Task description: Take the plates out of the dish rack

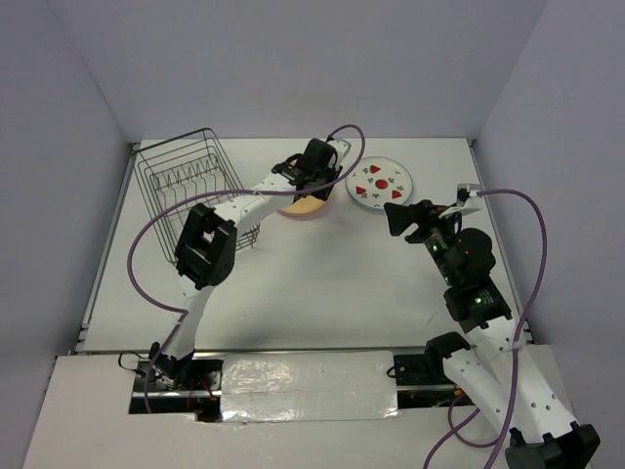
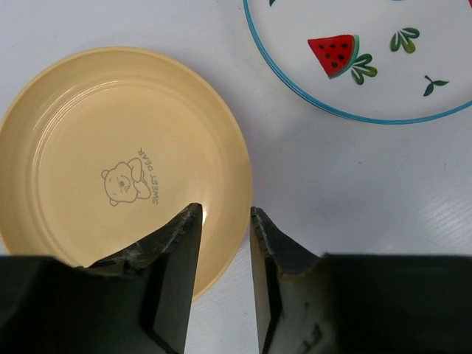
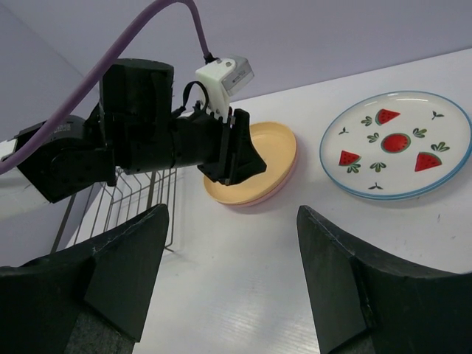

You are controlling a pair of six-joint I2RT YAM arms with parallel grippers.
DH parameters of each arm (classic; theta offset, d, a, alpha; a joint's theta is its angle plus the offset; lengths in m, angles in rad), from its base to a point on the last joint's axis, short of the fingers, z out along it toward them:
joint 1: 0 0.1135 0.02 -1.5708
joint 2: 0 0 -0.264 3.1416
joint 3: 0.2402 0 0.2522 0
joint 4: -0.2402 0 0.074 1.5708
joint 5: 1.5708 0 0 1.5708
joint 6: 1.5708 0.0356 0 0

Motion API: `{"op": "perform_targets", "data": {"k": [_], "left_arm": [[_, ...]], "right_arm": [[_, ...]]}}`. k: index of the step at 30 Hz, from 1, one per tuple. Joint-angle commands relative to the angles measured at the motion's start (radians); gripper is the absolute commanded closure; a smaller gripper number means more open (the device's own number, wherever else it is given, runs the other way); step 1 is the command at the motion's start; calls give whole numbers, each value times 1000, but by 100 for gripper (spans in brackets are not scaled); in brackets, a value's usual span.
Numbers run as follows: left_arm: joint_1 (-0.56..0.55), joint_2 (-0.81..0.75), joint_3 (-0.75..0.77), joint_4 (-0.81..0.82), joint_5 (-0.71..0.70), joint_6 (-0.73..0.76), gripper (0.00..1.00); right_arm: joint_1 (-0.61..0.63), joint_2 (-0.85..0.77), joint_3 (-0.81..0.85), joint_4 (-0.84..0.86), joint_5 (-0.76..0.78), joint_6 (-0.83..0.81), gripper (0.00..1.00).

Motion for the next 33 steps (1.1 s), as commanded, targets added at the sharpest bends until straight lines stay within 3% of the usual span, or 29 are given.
{"op": "perform_targets", "data": {"k": [1, 4, 8, 14, 17, 28, 33], "left_arm": [[-7, 12, 42, 14, -23, 14, 54], [-8, -6, 39, 3, -27, 9, 46], [-8, -60, 10, -11, -37, -15, 43], [-8, -276, -169, 55, 53, -90, 37], [-10, -435, -326, 164, 92, -132, 2], [-39, -1000, -847, 457, -4, -290, 1], [-124, -1151, -924, 439, -90, -276, 1]], "right_arm": [[-6, -18, -6, 3, 24, -13, 22], [-6, -15, -5, 5, 17, -15, 22], [-6, 8, 8, 5, 7, -16, 21], [-8, 124, 101, -101, -35, 8, 8], [-6, 127, 113, -98, -81, 13, 0], [-5, 162, 236, -345, -84, 46, 0], [-3, 215, 299, -474, -131, -24, 0]]}}
